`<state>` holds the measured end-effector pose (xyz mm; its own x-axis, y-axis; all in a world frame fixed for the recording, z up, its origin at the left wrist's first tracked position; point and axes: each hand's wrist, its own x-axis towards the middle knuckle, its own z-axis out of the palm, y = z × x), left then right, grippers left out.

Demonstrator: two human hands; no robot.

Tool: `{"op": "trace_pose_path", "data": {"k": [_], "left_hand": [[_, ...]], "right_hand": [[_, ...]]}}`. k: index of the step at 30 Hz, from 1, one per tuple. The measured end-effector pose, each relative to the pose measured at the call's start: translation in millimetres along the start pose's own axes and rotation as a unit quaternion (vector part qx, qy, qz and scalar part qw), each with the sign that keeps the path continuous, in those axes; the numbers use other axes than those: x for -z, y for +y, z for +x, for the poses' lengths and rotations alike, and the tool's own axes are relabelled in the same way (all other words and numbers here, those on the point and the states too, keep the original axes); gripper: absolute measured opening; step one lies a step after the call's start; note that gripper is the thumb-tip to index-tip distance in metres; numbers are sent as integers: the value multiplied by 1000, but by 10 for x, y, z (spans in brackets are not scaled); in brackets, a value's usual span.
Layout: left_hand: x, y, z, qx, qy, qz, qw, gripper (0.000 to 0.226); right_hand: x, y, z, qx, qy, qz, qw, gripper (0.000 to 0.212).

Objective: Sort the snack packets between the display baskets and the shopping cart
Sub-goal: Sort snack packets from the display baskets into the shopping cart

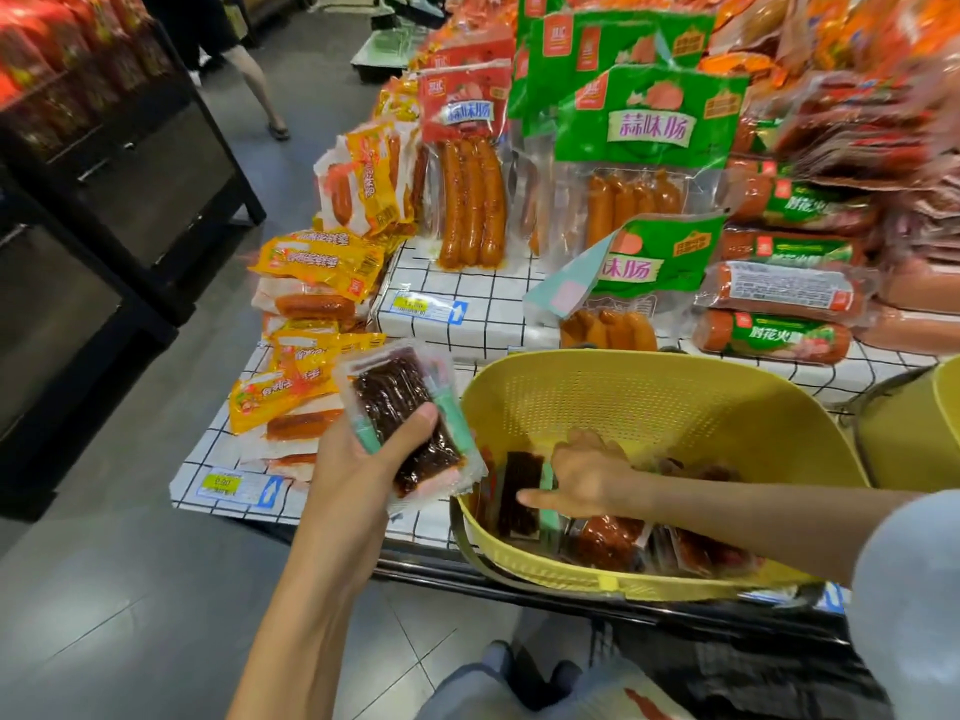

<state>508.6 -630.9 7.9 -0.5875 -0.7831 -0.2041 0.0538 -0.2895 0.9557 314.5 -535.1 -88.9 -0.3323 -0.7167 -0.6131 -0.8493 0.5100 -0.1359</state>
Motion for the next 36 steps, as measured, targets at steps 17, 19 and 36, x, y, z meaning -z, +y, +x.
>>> {"op": "trace_pose_path", "data": {"k": [17, 19, 36], "left_hand": [[-129, 18, -13, 8, 0, 14, 1000, 20], [-129, 12, -12, 10, 0, 19, 1000, 26], [-144, -45, -26, 4, 1, 35, 999, 29]], "right_hand": [[-45, -145, 82, -28, 138, 74, 987, 56], [2, -172, 78, -43, 129, 92, 986, 49], [158, -161, -28, 48, 38, 316, 947, 19]]}}
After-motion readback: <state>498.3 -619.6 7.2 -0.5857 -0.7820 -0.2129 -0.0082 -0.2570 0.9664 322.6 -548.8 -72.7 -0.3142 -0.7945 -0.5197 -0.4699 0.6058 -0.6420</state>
